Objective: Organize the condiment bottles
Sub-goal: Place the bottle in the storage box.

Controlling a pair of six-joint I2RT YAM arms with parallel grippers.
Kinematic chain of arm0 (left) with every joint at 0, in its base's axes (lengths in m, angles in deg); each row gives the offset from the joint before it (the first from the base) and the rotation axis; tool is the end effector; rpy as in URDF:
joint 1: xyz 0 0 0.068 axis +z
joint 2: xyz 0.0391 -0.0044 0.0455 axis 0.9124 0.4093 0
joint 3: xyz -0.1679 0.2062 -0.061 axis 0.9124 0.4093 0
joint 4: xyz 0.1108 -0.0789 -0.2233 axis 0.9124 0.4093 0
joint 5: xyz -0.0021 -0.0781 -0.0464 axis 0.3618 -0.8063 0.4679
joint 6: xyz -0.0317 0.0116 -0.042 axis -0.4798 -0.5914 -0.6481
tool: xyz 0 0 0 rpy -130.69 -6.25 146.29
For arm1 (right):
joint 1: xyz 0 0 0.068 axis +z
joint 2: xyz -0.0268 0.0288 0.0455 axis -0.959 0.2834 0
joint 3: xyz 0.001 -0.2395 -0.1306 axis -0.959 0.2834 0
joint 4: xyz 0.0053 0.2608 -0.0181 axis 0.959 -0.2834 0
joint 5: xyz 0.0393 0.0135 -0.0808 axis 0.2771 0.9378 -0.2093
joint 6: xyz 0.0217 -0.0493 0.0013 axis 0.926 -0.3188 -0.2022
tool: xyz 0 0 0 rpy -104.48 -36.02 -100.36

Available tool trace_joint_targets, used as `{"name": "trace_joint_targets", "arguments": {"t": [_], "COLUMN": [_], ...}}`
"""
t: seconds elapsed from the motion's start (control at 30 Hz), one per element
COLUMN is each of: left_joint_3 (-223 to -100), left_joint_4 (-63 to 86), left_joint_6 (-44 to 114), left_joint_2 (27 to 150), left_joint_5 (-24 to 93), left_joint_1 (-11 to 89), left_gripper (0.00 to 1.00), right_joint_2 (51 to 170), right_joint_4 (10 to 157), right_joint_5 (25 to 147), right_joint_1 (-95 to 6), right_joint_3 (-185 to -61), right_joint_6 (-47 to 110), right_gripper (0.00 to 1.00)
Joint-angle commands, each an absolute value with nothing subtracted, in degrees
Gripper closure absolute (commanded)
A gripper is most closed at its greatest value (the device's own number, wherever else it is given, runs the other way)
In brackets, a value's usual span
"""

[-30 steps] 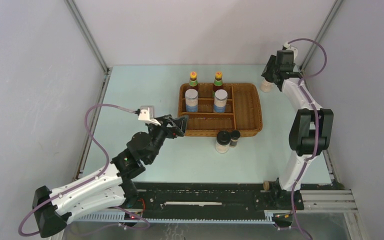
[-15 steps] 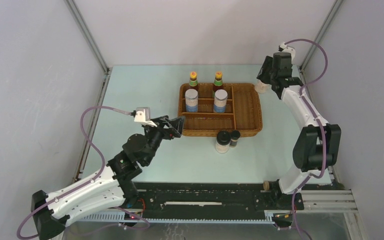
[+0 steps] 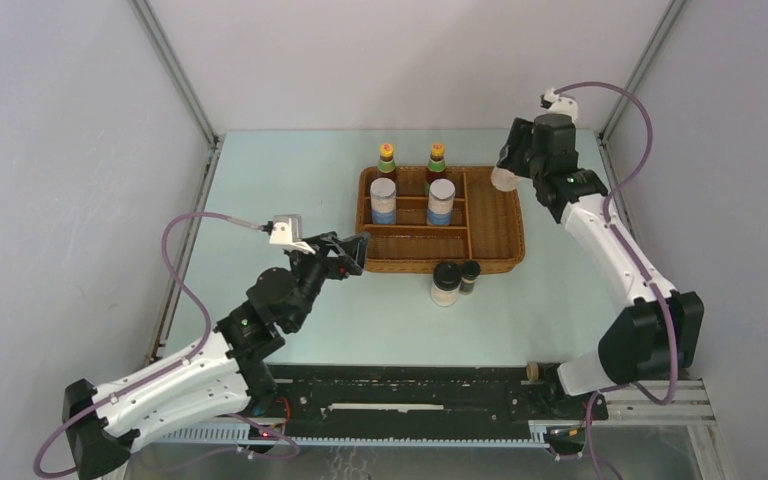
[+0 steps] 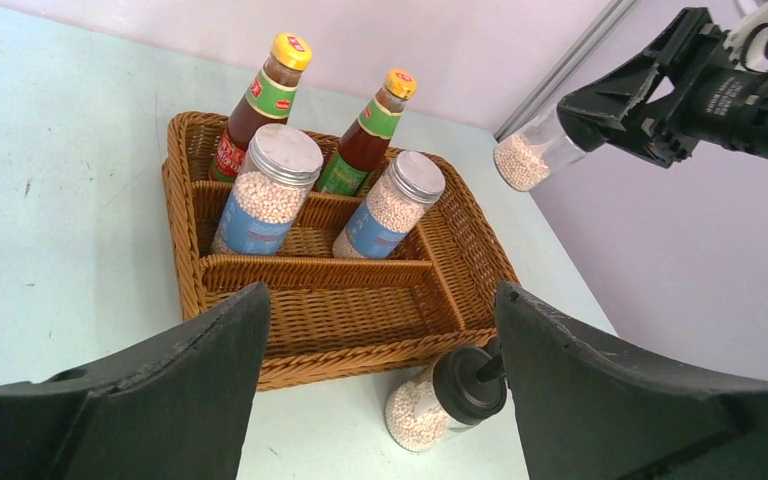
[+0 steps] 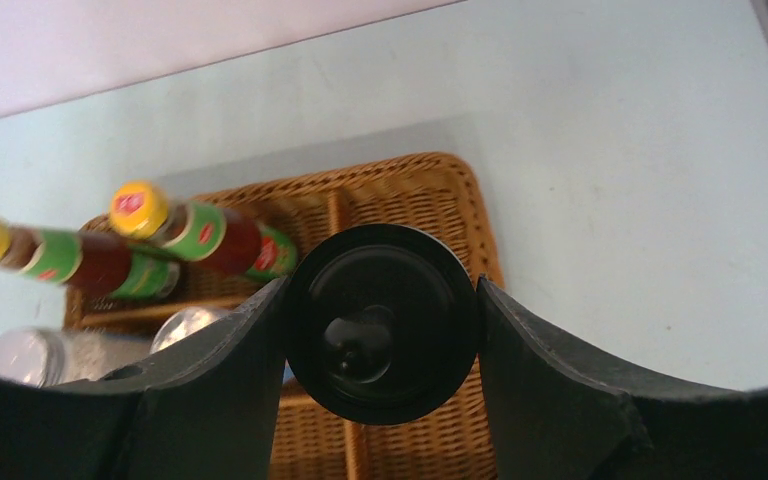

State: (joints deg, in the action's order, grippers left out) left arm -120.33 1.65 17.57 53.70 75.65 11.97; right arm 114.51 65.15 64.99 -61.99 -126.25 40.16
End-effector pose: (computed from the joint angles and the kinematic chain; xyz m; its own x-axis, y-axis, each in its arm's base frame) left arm 0.1182 -0.1292 0.3088 -0.1460 -0.4815 -0.8642 0.3300 0.7998 -0.5014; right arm 0.3393 0.0611 0.3636 -0.4002 0.1855 -0.8975 0.1175 0.9816 0.1505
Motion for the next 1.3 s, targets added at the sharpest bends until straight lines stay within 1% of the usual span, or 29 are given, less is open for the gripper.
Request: {"name": "trace_joint_targets", "arguments": {"t": [0.0, 0.3, 0.6, 0.9, 1.27], "left_joint_3": [-120.0, -120.4, -120.0, -120.0, -119.1], "left_joint_4": [0.6, 0.3, 0.1, 1.0, 1.3], "left_joint_6": [17.6, 18.2, 17.7, 18.4, 18.6], "left_joint_2": [53.8, 53.7, 53.2, 52.3, 51.1], "left_joint_5": [76.5, 76.6, 77.2, 78.2, 78.7], "left_joint_1": [11.7, 11.6, 11.2, 11.2, 11.1], "left_gripper": [0.14, 0.14, 0.14, 0.14, 0.14], "right_joint_2": [107.7, 100.0, 96.5, 100.3, 108.8], "right_joint_4": [66.1, 62.3, 60.0, 60.2, 62.3], "right_joint_5": [63.3, 59.2, 56.2, 55.8, 57.7], "right_joint_1": [-57.6, -47.1, -36.7, -28.2, -23.4], "right_joint_3": [-124.4, -121.2, -121.3, -122.1, -125.5], "right_joint_6": [39.0, 37.3, 36.3, 35.9, 35.3], "right_gripper": [1.00, 1.00, 1.00, 1.00, 1.00]}}
